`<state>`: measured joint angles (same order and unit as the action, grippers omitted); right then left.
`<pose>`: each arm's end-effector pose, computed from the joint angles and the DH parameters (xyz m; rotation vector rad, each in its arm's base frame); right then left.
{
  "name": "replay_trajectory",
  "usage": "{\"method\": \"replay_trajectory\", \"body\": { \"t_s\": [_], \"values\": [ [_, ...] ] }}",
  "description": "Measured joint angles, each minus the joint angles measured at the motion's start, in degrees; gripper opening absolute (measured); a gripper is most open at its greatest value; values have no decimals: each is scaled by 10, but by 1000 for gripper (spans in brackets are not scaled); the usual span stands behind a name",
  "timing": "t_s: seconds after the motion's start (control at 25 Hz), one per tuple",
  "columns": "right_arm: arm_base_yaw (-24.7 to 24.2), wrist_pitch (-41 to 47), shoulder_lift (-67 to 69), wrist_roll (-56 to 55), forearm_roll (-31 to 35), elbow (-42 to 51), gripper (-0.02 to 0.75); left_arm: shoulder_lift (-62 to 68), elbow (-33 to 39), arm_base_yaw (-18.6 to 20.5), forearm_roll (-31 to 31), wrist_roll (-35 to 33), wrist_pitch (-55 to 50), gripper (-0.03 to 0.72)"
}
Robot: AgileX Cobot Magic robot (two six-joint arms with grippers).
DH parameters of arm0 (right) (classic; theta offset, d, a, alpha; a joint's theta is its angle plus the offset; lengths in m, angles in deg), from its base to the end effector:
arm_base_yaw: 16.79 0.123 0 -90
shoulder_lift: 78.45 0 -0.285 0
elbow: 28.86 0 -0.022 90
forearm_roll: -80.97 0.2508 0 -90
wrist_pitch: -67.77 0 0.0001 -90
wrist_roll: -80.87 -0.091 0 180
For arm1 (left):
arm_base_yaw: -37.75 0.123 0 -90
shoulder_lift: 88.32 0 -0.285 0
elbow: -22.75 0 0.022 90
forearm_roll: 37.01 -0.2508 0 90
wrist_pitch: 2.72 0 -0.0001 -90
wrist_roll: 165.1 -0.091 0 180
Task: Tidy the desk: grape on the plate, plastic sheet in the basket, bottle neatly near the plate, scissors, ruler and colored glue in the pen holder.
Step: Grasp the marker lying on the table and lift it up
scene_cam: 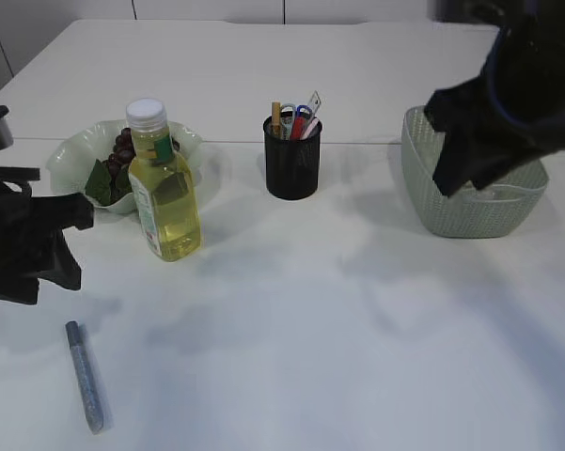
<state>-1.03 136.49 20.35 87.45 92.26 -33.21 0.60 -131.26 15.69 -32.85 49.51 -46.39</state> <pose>0.3051 0.1034 0.3216 -0.4896 2.8065 0.3103 0.2435 -0.1036 0.2377 -0.3688 2.7984 -0.3279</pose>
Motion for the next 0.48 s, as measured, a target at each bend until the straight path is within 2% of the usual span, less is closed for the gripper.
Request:
{"method": "replay_trajectory", "body": {
  "t_s": [0.2,0.48],
  "values": [
    [0,-30,-42,0,0,92,316,23,0,-1,-28,88,-21,319],
    [0,-40,-55,0,2,110,315,55,0,-1,-27,166,-65,366]
  ]
}}
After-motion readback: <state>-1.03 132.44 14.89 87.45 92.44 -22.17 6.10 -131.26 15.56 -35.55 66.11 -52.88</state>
